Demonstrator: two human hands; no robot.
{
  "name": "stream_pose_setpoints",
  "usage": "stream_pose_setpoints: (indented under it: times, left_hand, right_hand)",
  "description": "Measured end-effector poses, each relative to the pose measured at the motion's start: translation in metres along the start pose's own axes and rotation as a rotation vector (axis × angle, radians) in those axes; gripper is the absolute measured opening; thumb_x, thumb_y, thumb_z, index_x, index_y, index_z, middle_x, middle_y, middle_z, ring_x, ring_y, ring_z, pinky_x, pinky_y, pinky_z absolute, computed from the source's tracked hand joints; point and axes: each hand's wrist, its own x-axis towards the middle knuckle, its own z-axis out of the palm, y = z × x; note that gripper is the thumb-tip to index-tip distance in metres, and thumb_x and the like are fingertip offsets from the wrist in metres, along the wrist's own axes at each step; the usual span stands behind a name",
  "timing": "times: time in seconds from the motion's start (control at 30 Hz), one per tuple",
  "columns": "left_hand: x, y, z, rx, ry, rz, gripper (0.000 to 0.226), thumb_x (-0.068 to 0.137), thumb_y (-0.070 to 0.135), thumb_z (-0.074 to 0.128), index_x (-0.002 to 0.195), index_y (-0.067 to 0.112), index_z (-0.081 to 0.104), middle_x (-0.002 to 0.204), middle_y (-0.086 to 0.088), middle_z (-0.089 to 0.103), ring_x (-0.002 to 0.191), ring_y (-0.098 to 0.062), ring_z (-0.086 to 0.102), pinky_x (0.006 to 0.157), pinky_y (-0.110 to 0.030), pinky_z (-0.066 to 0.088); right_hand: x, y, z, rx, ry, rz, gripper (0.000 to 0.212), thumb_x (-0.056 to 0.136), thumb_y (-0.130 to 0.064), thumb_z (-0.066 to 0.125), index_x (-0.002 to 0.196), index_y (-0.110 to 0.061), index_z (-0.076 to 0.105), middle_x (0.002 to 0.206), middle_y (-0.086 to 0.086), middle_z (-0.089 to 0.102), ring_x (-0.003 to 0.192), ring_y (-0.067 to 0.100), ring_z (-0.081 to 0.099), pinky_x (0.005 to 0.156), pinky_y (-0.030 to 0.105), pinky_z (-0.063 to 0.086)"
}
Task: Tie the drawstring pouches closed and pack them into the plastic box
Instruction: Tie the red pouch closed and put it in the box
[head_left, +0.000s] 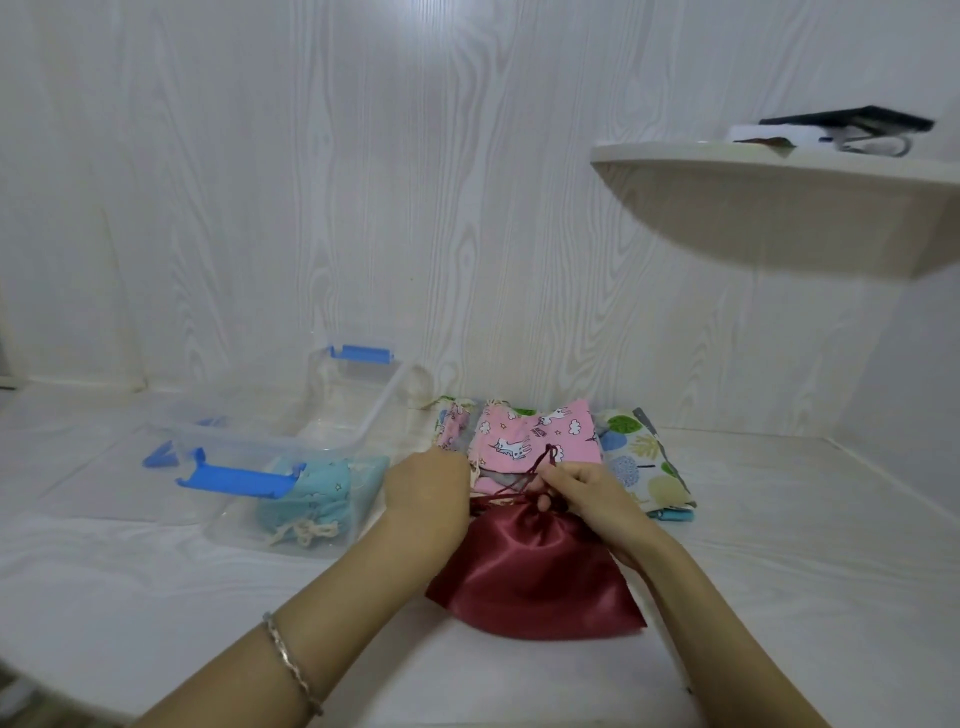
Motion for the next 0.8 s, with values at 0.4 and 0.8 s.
stream_pose_setpoints:
  times: [0.4, 0.8]
  left_hand:
    - [0.018, 0.020, 0.016, -0.979, 0.031, 0.074, 0.013, 0.073, 0.029, 0.080, 0.080, 0.018, 0.078, 0.063, 0.005, 0.070, 0.058, -0.004, 0.061, 0.059, -0.021, 0.044]
    - [0.027, 0.007, 0.017, -1.044, -0.075, 0.082, 0.019, 0.087, 0.021, 0.068, 0.072, 0.010, 0.068, 0.047, 0.005, 0.053, 0.039, -0.002, 0.044, 0.046, -0.015, 0.037]
  right_hand:
    - [-0.003, -0.006, 0.008, 0.088, 0.006, -0.079, 0.018, 0.092, -0.020, 0.065, 0.081, -0.007, 0.069, 0.071, 0.009, 0.070, 0.065, 0.010, 0.061, 0.064, 0.021, 0.046]
    - [-0.004, -0.002, 0.017, -0.168, 0.141, -0.299, 0.015, 0.079, -0.002, 0.074, 0.089, -0.012, 0.073, 0.073, -0.001, 0.072, 0.067, 0.005, 0.065, 0.070, 0.016, 0.051]
